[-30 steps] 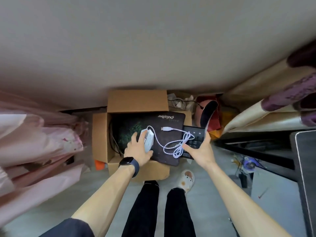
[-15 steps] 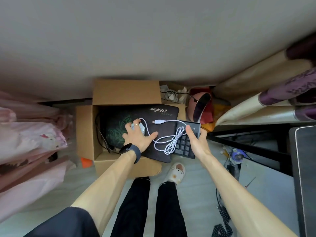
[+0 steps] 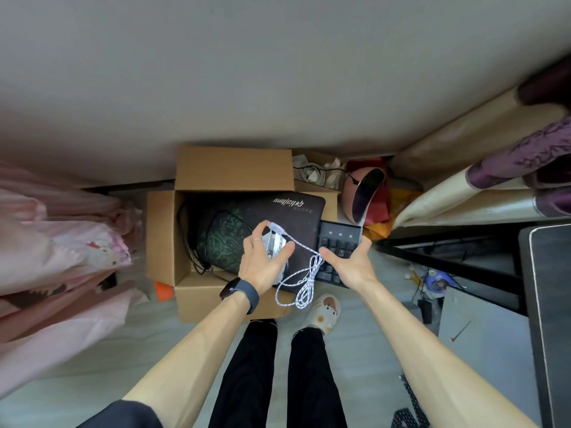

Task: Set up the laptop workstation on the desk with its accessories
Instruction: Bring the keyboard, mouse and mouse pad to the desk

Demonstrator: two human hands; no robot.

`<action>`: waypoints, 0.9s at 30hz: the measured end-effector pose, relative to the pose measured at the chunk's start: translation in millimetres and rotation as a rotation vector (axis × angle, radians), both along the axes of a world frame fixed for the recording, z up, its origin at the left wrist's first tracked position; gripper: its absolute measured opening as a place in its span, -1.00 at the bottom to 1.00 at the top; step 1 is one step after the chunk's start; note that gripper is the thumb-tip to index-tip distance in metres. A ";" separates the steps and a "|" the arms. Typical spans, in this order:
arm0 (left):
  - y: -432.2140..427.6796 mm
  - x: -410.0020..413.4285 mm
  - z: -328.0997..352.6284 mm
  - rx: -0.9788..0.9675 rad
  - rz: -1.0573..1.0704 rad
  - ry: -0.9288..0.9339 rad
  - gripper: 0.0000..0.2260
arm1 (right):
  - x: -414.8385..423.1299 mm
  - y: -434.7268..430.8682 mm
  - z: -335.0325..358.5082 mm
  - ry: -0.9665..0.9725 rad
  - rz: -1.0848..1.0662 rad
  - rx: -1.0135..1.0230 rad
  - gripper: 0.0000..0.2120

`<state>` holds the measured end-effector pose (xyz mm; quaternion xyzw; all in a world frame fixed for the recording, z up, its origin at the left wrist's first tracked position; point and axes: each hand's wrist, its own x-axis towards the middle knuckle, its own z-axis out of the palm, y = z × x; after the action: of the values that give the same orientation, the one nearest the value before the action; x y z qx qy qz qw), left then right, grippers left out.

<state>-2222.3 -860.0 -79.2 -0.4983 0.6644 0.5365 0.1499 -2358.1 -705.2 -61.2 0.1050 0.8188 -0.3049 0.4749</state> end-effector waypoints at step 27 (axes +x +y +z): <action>37.9 -33.2 -1.5 -0.200 -0.236 -0.369 0.04 | -10.6 29.3 -26.1 -0.061 0.013 -0.039 -0.45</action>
<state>-2255.5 -822.1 -80.7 -0.5189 0.7292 0.3469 0.2804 -2368.7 -675.9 -87.2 0.0996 0.7984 -0.3144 0.5038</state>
